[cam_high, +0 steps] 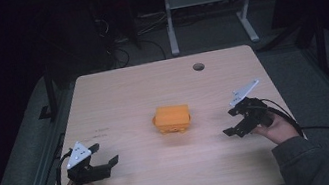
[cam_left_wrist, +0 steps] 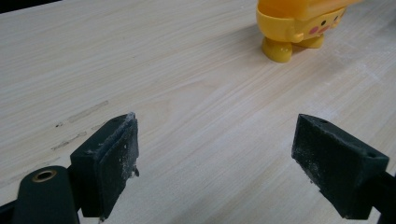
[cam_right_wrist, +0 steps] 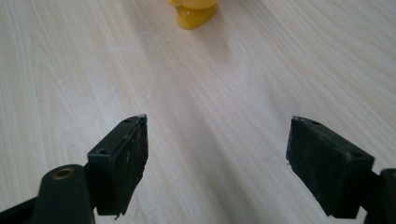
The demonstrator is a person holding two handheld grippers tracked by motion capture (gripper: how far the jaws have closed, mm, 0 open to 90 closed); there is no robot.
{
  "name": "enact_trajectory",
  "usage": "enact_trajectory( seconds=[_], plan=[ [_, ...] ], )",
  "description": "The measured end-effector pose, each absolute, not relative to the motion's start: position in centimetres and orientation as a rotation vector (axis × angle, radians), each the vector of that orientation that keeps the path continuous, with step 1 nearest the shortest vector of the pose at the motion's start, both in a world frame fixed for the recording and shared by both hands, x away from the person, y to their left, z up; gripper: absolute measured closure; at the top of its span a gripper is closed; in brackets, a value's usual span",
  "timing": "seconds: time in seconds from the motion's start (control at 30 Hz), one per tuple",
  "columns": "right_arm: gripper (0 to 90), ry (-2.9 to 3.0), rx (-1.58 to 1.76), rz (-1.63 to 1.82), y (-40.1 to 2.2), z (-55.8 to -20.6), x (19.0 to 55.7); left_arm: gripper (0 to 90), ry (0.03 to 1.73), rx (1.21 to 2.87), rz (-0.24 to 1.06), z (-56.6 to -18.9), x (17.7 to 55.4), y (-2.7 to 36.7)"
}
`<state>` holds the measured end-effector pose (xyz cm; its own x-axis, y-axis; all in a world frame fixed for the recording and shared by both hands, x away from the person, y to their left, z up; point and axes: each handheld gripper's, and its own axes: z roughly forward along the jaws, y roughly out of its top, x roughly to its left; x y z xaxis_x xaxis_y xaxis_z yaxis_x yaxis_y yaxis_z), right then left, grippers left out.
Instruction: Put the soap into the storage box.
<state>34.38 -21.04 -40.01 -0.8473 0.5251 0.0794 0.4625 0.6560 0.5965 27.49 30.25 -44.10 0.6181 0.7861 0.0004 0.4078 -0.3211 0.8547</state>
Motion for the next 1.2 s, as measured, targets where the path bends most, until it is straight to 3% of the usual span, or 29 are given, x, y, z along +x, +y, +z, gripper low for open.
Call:
enact_trajectory(
  seconds=[1.2],
  plan=[
    [17.8,2.622,1.026,1.075,-26.2,-44.9,28.3,14.1,0.933,1.959,0.533,-44.2,27.4,30.1]
  ],
)
